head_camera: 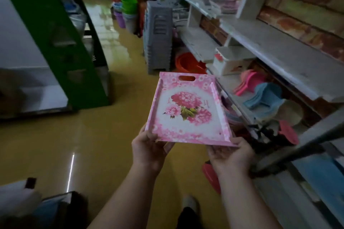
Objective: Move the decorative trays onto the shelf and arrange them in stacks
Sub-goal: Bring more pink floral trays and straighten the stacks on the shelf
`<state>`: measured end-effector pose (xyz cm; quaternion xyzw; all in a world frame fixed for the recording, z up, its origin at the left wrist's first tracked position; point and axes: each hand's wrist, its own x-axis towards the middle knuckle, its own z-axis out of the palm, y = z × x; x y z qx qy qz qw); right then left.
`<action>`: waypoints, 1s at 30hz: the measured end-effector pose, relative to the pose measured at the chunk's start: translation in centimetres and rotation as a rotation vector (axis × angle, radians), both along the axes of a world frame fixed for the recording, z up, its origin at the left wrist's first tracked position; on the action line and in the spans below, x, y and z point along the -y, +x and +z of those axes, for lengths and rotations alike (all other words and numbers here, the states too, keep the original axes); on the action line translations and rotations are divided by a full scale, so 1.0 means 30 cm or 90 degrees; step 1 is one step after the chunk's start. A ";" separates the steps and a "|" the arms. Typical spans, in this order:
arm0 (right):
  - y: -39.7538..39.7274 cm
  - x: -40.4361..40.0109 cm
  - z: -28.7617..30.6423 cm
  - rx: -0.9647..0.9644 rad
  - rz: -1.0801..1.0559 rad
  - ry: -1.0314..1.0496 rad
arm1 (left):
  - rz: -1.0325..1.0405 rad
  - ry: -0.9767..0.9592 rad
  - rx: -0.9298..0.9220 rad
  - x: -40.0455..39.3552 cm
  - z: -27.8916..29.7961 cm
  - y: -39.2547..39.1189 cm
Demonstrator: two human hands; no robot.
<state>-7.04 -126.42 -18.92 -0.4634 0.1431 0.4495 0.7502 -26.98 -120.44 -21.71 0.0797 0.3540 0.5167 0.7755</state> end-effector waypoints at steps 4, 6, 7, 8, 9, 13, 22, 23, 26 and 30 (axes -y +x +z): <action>-0.102 -0.217 -0.059 -0.015 0.099 -0.011 | 0.102 -0.012 -0.020 -0.119 -0.044 -0.131; -0.141 -0.340 -0.077 -0.021 0.145 -0.007 | 0.145 -0.006 -0.032 -0.203 -0.056 -0.179; -0.155 -0.409 -0.082 -0.023 0.161 -0.005 | 0.165 -0.001 -0.039 -0.255 -0.062 -0.196; -0.165 -0.481 -0.086 -0.027 0.175 -0.002 | 0.187 -0.001 -0.051 -0.309 -0.065 -0.208; -0.171 -0.557 -0.085 -0.035 0.190 -0.003 | 0.207 -0.004 -0.060 -0.367 -0.064 -0.214; -0.159 -0.877 -0.030 -0.055 0.238 0.019 | 0.243 -0.010 -0.075 -0.632 -0.014 -0.196; -0.074 -1.485 0.067 -0.045 0.313 0.055 | 0.330 -0.018 -0.074 -1.149 0.112 -0.081; -0.077 -1.533 0.062 -0.043 0.327 0.053 | 0.348 -0.029 -0.065 -1.189 0.113 -0.085; -0.100 -1.683 0.040 -0.047 0.373 0.052 | 0.373 -0.052 -0.055 -1.321 0.113 -0.114; -0.134 -1.925 0.008 -0.050 0.381 0.048 | 0.386 -0.072 -0.054 -1.555 0.085 -0.137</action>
